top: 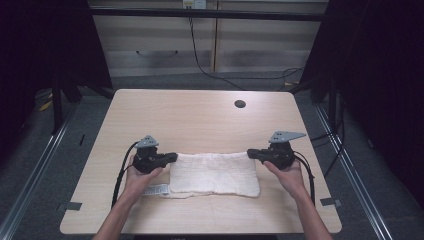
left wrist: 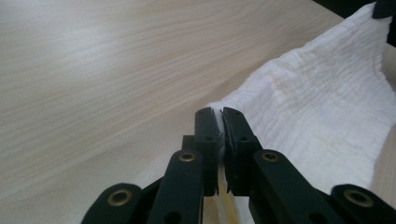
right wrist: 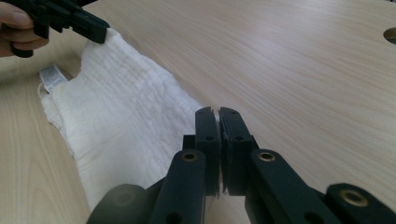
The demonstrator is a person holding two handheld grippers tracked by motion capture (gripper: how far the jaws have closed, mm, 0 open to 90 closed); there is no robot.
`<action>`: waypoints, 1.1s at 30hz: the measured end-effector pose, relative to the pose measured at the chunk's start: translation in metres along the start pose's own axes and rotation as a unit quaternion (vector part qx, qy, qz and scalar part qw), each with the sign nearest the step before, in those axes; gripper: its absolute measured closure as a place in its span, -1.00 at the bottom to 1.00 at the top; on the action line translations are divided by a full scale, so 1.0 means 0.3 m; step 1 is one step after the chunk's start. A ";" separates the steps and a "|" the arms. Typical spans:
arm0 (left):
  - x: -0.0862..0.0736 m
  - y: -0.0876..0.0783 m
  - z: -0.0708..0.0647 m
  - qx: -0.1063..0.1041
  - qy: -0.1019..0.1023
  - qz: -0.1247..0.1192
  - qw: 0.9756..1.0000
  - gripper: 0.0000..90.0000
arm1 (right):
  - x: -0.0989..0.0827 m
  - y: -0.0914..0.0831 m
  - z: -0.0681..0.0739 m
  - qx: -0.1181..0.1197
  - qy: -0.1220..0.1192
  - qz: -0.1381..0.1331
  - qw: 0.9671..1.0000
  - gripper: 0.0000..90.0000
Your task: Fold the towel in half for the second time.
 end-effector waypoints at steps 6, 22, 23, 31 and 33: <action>0.000 0.002 0.005 0.007 -0.003 -0.003 1.000 0.90 | -0.007 -0.015 0.075 0.027 -0.018 -0.001 0.999 0.93; 0.007 0.014 0.003 0.019 -0.021 -0.018 0.999 0.91 | -0.135 -0.026 0.202 0.096 0.008 0.041 0.995 0.92; 0.007 0.014 0.003 0.019 -0.022 -0.018 0.999 0.91 | -0.145 -0.026 0.211 0.101 0.010 0.047 0.994 0.92; 0.001 0.021 0.002 0.024 -0.015 -0.014 1.000 0.91 | -0.217 -0.016 0.255 0.142 0.022 0.085 0.986 0.92; 0.001 0.023 0.002 0.025 -0.019 -0.016 0.999 0.91 | -0.231 -0.013 0.255 0.148 0.024 0.099 0.984 0.92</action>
Point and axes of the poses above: each handheld gripper's, and its own axes: y roughly forward along the jaws, x roughly out of its top, z roughly to its left, the point moved 7 cm from there along y, roughly forward along the jaws, and after that the axes turned 11 degrees about -z, right-handed, at the moved point
